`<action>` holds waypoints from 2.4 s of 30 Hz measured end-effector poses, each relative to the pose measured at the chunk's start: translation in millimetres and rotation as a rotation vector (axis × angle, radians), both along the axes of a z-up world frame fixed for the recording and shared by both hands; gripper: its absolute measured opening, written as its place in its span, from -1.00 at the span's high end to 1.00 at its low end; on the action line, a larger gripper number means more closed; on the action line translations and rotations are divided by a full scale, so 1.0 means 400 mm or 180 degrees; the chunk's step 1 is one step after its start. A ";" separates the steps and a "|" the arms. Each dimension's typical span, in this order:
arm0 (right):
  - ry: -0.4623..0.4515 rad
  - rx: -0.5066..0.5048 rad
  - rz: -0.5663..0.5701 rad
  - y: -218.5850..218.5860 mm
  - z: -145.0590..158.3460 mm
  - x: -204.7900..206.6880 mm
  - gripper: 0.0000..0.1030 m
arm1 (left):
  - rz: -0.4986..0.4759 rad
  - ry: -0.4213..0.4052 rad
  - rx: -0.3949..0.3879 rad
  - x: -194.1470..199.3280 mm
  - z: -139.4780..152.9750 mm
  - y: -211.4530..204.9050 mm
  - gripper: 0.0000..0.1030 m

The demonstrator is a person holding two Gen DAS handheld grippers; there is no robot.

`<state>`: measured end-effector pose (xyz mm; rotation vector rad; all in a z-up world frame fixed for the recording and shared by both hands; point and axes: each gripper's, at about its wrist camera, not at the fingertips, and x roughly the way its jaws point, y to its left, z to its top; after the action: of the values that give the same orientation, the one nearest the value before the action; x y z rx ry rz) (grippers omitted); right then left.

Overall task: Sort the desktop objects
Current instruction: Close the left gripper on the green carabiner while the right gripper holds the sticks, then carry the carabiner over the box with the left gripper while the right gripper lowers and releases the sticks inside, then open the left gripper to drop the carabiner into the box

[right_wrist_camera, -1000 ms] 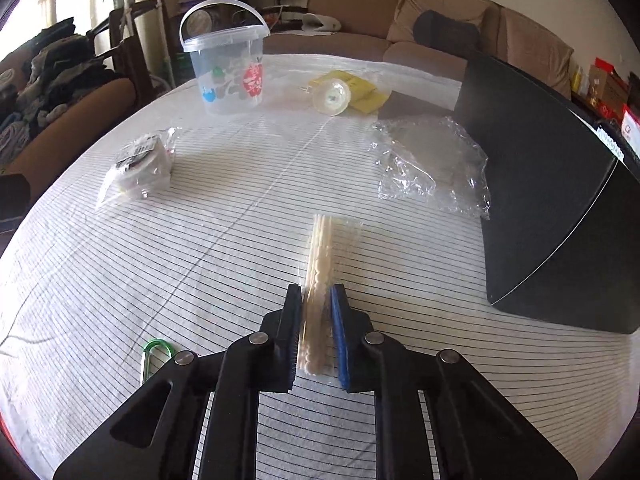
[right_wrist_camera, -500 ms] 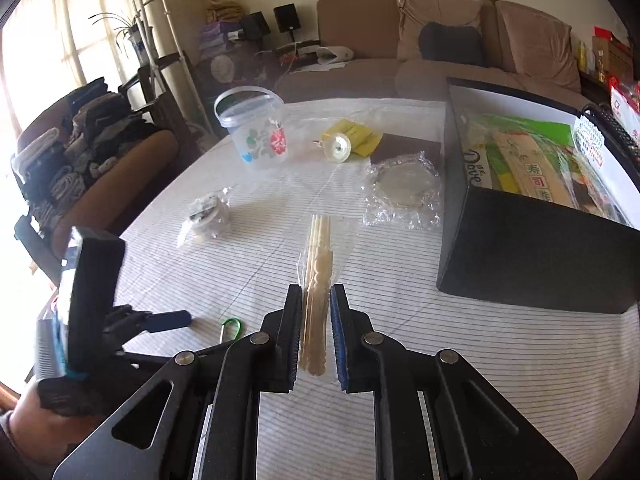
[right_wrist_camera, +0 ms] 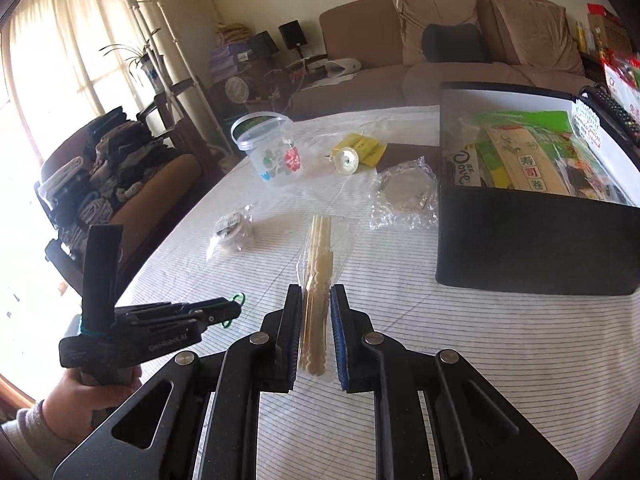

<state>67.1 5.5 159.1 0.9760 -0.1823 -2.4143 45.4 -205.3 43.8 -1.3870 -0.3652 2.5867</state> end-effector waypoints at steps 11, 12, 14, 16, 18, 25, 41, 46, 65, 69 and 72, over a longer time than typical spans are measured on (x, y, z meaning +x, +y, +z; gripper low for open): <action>0.0275 0.0089 -0.0198 0.125 0.162 -0.076 0.73 | -0.0301 0.0345 0.0221 -0.060 0.167 0.120 0.67; 0.0271 0.0101 -0.0248 0.149 0.179 -0.104 0.73 | -0.0347 0.0362 0.0229 -0.070 0.181 0.139 0.67; 0.0247 0.0100 -0.0357 0.196 0.208 -0.169 0.73 | -0.0417 0.0386 0.0290 -0.103 0.208 0.175 0.67; 0.0153 0.0024 -0.0442 0.236 0.226 -0.248 0.73 | -0.0465 0.0405 0.0389 -0.148 0.236 0.203 0.67; -0.0003 -0.0101 -0.0501 0.266 0.232 -0.343 0.73 | -0.0503 0.0446 0.0463 -0.192 0.267 0.225 0.67; -0.0509 -0.0291 -0.0690 0.263 0.160 -0.669 0.73 | -0.0558 0.0604 0.0437 -0.346 0.336 0.280 0.67; -0.0837 -0.0317 -0.0507 0.278 0.057 -0.854 0.01 | -0.0669 0.0453 0.0379 -0.548 0.253 0.381 0.67; -0.0493 -0.0501 -0.0464 0.401 0.162 -0.691 -0.16 | -0.0728 0.0356 0.0317 -0.614 0.253 0.466 0.67; -0.0198 -0.0456 -0.0209 0.481 0.175 -0.446 -0.34 | -0.0437 -0.0045 -0.0312 -0.764 0.167 0.597 0.40; -0.0210 -0.0549 -0.0250 0.487 0.173 -0.432 -0.34 | -0.0411 0.0097 -0.0285 -0.708 0.231 0.557 0.14; -0.0200 -0.0562 -0.0215 0.475 0.188 -0.409 -0.34 | -0.0373 0.0270 -0.0304 -0.627 0.281 0.481 0.09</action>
<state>-96.5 195.4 234.5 0.9790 -0.4497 -2.3819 -205.5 -12.9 156.2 -1.2817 -0.1450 2.5864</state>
